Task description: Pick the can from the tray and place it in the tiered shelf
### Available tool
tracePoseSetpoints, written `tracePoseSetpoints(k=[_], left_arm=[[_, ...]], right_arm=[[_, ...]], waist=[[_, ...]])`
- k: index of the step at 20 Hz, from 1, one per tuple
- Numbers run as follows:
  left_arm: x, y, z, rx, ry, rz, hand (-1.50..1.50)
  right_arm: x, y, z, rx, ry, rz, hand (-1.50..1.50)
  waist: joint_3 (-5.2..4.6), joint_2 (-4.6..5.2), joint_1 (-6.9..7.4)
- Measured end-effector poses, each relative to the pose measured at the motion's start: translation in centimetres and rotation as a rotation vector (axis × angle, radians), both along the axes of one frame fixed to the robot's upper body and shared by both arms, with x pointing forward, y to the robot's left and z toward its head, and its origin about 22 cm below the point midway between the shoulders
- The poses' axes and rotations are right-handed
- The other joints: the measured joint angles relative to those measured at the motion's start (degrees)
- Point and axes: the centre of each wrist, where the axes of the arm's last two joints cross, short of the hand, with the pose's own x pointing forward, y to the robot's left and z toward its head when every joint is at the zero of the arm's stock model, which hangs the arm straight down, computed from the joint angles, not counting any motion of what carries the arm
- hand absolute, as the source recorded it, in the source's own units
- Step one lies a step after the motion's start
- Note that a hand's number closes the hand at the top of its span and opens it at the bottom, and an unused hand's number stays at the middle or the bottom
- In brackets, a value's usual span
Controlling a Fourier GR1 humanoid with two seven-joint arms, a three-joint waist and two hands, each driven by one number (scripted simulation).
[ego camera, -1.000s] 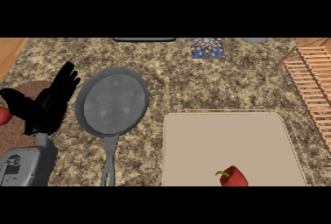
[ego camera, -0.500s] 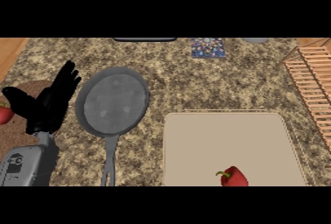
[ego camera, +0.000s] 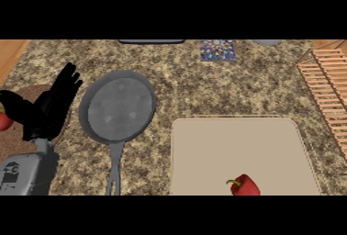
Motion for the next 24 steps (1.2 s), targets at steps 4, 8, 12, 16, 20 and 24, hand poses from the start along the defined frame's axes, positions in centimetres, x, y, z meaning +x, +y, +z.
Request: tracePoseSetpoints(k=[4, 8, 12, 16, 20, 24], left_arm=[[0.0, 0.2, -0.4, -0.003, 0.0, 0.008, 0.0], [-0.3, 0.6, -0.6, -0.003, 0.005, 0.013, 0.0], [-0.8, 0.5, -1.2, -0.007, 0.007, 0.018, 0.0], [-0.7, 0.7, -0.8, -0.005, 0.006, 0.023, 0.0], [-0.7, 1.0, -0.3, -0.006, 0.001, 0.021, 0.0], [-0.2, 0.4, -0.2, -0.004, 0.002, 0.015, 0.0]], right_arm=[[-1.7, -2.3, 1.5, 0.104, 0.033, 0.079, -1.5], [-5.5, -4.7, 2.8, 0.188, 0.053, 0.114, -1.5], [-10.2, -7.0, 3.4, 0.205, 0.04, 0.142, -1.5], [-14.6, -8.9, 4.0, 0.219, 0.003, 0.21, -1.5], [-18.7, -9.7, 3.7, 0.188, -0.002, 0.274, -1.5], [-21.3, -9.3, 3.6, 0.119, 0.025, 0.322, -1.5]], waist=[[-0.02, -0.08, -0.43], [-0.01, -0.17, -0.83], [-0.02, -0.22, -1.04], [0.0, -0.28, -1.36], [0.01, -0.25, -1.3], [-0.01, -0.16, -1.17]])
